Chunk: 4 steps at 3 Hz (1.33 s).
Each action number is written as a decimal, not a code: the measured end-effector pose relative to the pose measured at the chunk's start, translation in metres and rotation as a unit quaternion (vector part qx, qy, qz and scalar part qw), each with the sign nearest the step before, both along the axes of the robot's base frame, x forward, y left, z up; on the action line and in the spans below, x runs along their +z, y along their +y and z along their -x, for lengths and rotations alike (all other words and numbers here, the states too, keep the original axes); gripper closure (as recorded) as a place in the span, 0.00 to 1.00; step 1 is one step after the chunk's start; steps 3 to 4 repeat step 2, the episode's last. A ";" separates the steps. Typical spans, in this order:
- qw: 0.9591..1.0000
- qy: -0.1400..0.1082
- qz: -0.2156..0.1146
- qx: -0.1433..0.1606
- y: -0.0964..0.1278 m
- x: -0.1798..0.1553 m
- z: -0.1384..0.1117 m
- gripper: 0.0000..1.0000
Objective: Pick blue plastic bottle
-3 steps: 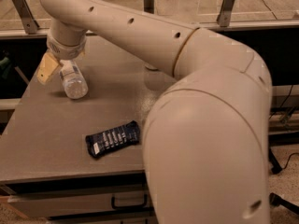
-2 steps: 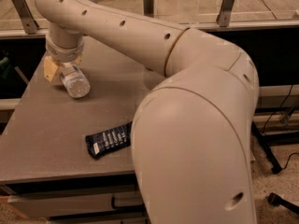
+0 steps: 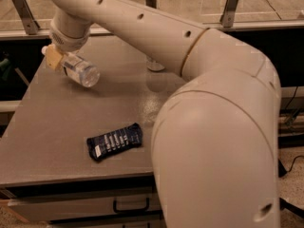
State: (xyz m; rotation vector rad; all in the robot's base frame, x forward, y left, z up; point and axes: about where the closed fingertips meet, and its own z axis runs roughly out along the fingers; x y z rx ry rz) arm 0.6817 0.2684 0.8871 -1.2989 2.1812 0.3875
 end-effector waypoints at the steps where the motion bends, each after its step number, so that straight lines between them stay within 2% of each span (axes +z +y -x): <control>1: 0.995 -0.042 -0.075 0.045 -0.020 0.046 0.002 1.00; 2: 0.980 -0.063 -0.174 0.067 -0.051 0.074 -0.004 1.00; 4: 0.980 -0.063 -0.174 0.067 -0.051 0.074 -0.004 1.00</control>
Offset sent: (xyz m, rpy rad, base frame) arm 0.0247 -0.1491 0.1198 0.5953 -0.2615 0.2007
